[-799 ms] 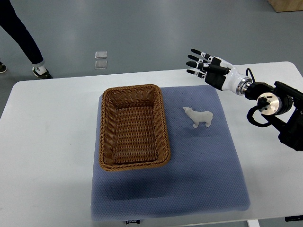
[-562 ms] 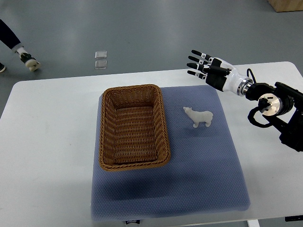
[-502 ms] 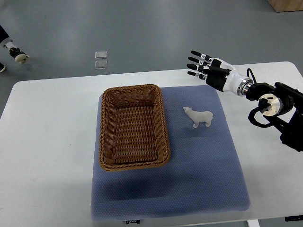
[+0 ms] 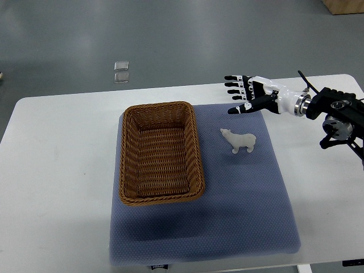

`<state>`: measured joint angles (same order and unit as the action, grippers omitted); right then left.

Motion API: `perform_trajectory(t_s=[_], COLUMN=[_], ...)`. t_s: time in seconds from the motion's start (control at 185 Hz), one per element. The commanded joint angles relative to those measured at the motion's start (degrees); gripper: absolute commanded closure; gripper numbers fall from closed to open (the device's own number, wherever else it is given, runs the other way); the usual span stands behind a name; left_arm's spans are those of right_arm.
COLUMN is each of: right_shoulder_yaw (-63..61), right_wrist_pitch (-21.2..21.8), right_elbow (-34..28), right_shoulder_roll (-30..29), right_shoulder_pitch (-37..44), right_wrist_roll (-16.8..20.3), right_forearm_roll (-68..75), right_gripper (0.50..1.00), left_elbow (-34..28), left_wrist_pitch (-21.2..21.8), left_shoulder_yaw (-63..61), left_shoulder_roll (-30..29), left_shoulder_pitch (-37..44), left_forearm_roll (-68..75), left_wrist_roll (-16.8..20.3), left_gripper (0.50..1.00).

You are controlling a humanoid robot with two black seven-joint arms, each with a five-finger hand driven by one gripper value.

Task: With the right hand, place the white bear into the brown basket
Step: 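Lower the right hand down onto the white polar bear figurine, then close the right hand fingers around the white bear and lift it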

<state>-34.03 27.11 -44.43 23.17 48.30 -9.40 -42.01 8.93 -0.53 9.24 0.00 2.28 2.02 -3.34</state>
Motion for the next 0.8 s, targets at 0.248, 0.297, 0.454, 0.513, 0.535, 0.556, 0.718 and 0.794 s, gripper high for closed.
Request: perform_trajectory(t_s=[0.248, 0.297, 0.454, 0.513, 0.535, 0.556, 0.718, 0.794], right_shoulder_yaw=[0.46, 0.54, 3.01, 4.85, 5.46, 5.99, 7.22, 7.49], right_wrist_pitch=[5.41, 5.14, 2.59, 0.05, -0.57, -1.09, -3.03, -3.82], right_elbow=[-6.11, -6.46, -6.55, -6.55, -6.55, -6.46, -6.46, -6.46], right_shoulder_roll=[4.16, 3.81, 3.28, 3.11, 3.02, 2.93, 2.23, 2.23], right_shoulder_pitch=[1.1, 0.92, 0.83, 0.83, 0.83, 0.75, 0.66, 0.57], right_wrist_roll=[-5.8, -5.8, -5.8, -5.8, -5.8, -5.8, -5.8, -5.8], right_forearm_roll=[-28.03, -29.8, -33.49, -34.37, -34.45, -34.45, -34.54, -34.81], right_gripper=[0.536, 0.536, 0.538, 0.538, 0.538, 0.538, 0.54, 0.542], left_elbow=[0.04, 0.04, 0.04, 0.04, 0.04, 0.04, 0.04, 0.13], left_wrist_pitch=[-0.09, -0.09, -0.09, -0.09, -0.09, -0.09, -0.09, -0.09], left_shoulder_yaw=[-0.01, -0.01, -0.01, -0.01, -0.01, 0.08, 0.08, 0.08], left_shoulder_roll=[0.0, 0.0, 0.0, 0.0, 0.0, 0.0, 0.0, 0.0], left_shoulder_pitch=[-0.09, -0.09, -0.09, -0.09, -0.09, -0.09, -0.09, -0.09], left_forearm_roll=[0.0, 0.0, 0.0, 0.0, 0.0, 0.0, 0.0, 0.0], left_wrist_roll=[0.0, 0.0, 0.0, 0.0, 0.0, 0.0, 0.0, 0.0], left_gripper=[0.5, 0.5, 0.5, 0.5, 0.5, 0.5, 0.5, 0.5])
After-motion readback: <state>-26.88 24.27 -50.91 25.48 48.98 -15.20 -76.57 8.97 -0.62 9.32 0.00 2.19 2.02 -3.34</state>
